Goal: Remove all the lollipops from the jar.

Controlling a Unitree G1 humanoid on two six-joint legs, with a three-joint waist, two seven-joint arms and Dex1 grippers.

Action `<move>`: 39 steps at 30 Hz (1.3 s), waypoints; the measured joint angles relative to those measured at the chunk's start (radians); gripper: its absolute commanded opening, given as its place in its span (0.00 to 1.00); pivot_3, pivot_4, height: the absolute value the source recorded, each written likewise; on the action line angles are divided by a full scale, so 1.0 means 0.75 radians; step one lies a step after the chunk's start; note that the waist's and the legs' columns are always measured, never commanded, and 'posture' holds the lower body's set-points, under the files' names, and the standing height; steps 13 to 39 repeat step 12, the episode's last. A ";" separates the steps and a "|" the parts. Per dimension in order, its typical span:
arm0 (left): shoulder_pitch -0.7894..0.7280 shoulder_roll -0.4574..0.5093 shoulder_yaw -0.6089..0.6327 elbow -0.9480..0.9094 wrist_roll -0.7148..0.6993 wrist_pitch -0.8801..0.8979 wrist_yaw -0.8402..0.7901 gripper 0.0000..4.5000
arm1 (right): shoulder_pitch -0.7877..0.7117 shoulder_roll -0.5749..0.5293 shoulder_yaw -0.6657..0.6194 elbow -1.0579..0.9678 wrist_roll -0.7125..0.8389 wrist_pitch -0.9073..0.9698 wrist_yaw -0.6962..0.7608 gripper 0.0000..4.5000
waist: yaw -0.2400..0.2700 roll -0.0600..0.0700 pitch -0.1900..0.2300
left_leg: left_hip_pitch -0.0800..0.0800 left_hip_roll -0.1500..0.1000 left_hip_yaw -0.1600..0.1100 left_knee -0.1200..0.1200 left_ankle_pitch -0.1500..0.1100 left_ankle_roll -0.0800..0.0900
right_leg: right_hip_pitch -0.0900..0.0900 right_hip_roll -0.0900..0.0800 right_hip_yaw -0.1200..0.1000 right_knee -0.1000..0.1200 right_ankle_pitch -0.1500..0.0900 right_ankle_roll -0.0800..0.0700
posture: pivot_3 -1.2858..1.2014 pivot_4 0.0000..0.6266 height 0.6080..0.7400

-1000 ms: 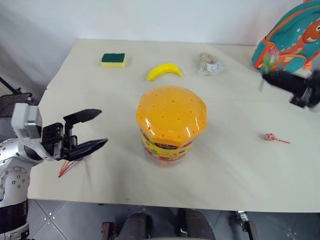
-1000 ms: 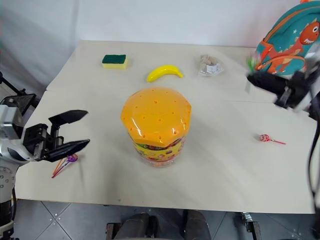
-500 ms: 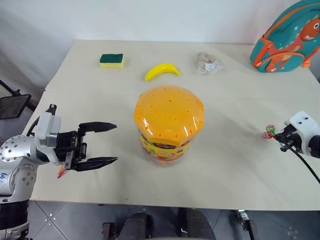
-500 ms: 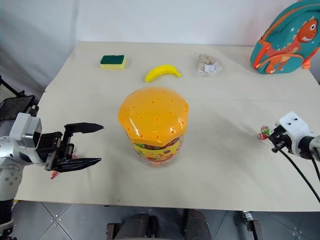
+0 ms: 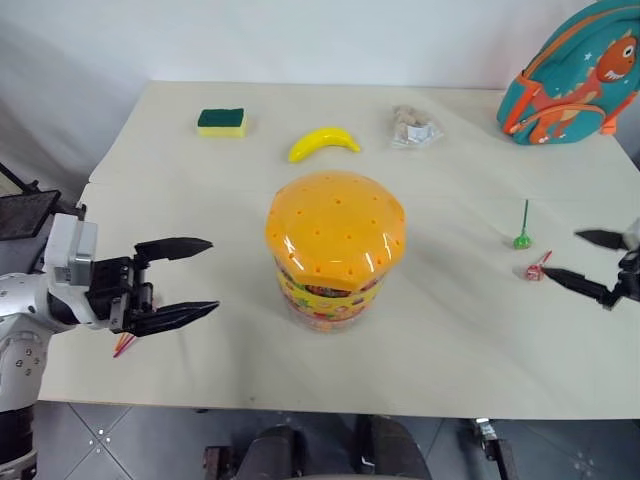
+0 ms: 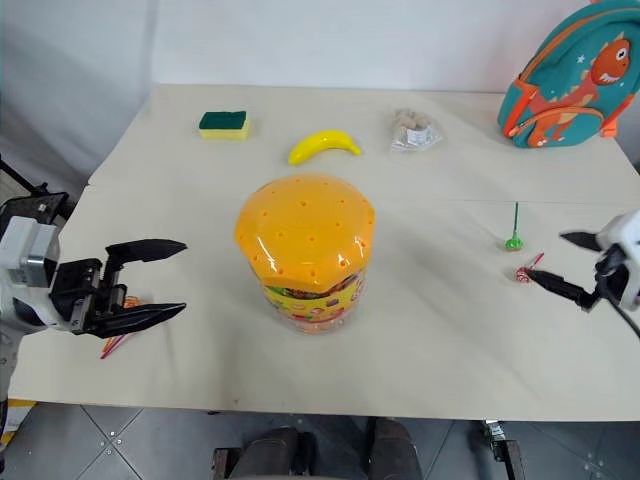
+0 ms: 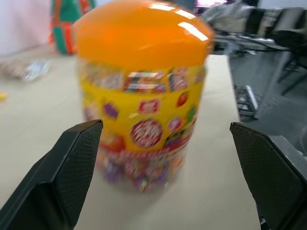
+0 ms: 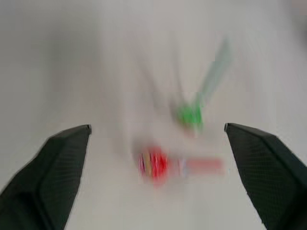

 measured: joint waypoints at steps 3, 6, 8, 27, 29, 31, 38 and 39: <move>0.041 0.024 0.018 0.139 0.160 -0.125 0.029 1.00 | 0.048 0.053 -0.035 -0.197 0.162 0.067 0.082 1.00 | 0.002 0.001 0.000 | 0.000 0.000 -0.001 -0.001 0.000 0.000 | -0.001 -0.002 0.001 0.000 0.000 0.000 | 0.52 0.24 1.00; 0.072 0.022 0.035 0.275 0.267 -0.253 0.050 1.00 | 0.190 0.106 -0.019 -0.479 0.243 0.087 0.162 1.00 | 0.012 0.001 0.000 | -0.002 0.000 -0.005 -0.001 -0.001 -0.002 | -0.001 -0.003 0.001 -0.002 0.000 0.000 | 0.52 0.24 1.00; 0.075 0.013 0.050 0.324 0.290 -0.294 0.076 1.00 | 0.260 0.161 0.027 -0.620 0.257 0.054 0.207 1.00 | 0.020 0.000 0.000 | -0.003 0.000 -0.005 -0.001 -0.002 -0.002 | -0.002 -0.004 0.001 -0.002 0.000 0.000 | 0.52 0.24 1.00; 0.133 0.012 0.118 0.346 0.298 -0.343 0.089 1.00 | 0.351 0.267 0.027 -0.733 0.244 -0.075 0.216 1.00 | 0.031 0.000 0.000 | -0.002 -0.002 -0.004 -0.001 -0.003 -0.001 | -0.002 -0.006 0.002 -0.002 0.000 0.001 | 0.52 0.24 1.00; 0.133 0.012 0.118 0.346 0.298 -0.343 0.089 1.00 | 0.351 0.267 0.027 -0.733 0.244 -0.075 0.216 1.00 | 0.031 0.000 0.000 | -0.002 -0.002 -0.004 -0.001 -0.003 -0.001 | -0.002 -0.006 0.002 -0.002 0.000 0.001 | 0.52 0.24 1.00; 0.133 0.012 0.118 0.346 0.298 -0.343 0.089 1.00 | 0.351 0.267 0.027 -0.733 0.244 -0.075 0.216 1.00 | 0.031 0.000 0.000 | -0.002 -0.002 -0.004 -0.001 -0.003 -0.001 | -0.002 -0.006 0.002 -0.002 0.000 0.001 | 0.52 0.24 1.00; 0.133 0.012 0.118 0.346 0.298 -0.343 0.089 1.00 | 0.351 0.267 0.027 -0.733 0.244 -0.075 0.216 1.00 | 0.031 0.000 0.000 | -0.002 -0.002 -0.004 -0.001 -0.003 -0.001 | -0.002 -0.006 0.002 -0.002 0.000 0.001 | 0.52 0.24 1.00; 0.133 0.012 0.118 0.346 0.298 -0.343 0.089 1.00 | 0.351 0.267 0.027 -0.733 0.244 -0.075 0.216 1.00 | 0.031 0.000 0.000 | -0.002 -0.002 -0.004 -0.001 -0.003 -0.001 | -0.002 -0.006 0.002 -0.002 0.000 0.001 | 0.52 0.24 1.00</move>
